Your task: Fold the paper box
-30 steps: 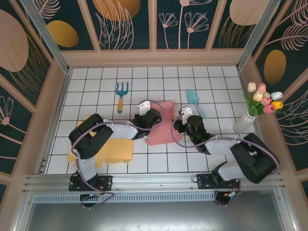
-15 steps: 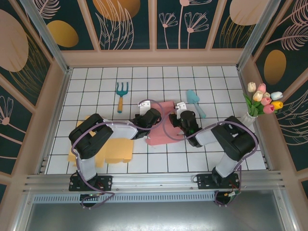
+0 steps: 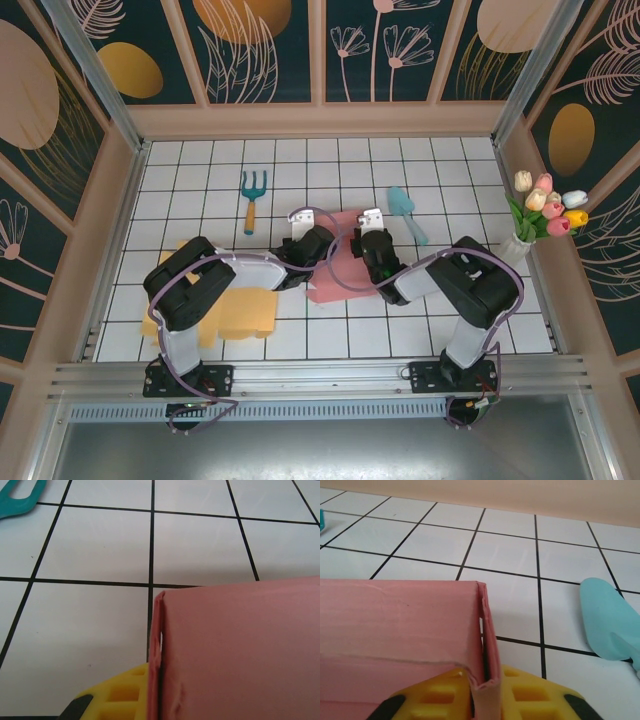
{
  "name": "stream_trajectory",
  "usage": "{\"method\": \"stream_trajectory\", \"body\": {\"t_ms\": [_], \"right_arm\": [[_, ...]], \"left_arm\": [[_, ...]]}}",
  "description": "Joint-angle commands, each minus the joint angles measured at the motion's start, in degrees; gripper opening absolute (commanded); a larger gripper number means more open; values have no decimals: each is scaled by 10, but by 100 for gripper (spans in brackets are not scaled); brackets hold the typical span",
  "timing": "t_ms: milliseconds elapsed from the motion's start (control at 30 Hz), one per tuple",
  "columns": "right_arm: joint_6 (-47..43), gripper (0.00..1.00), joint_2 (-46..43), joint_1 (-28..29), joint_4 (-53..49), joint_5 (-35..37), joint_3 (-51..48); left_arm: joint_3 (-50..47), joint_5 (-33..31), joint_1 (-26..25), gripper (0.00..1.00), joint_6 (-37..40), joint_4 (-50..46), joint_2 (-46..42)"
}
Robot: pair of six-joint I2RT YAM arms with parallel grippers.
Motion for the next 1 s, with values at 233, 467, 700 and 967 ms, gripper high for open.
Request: {"method": "stream_trajectory", "body": {"t_ms": [233,467,700,967], "right_arm": [[25,20,-29,15,-18,42,-1],[62,47,-118,34,-133,7,10],[75,51,-275,34,-289,-62,16],[69,54,-491,34,-485,-148,30]], "left_arm": [[-7,-18,3,7,-13,-32,1],[5,-34,3,7,-2,-42,2],[53,-49,18,7,21,-79,4],[87,-36,30,8,125,-113,-35]]}}
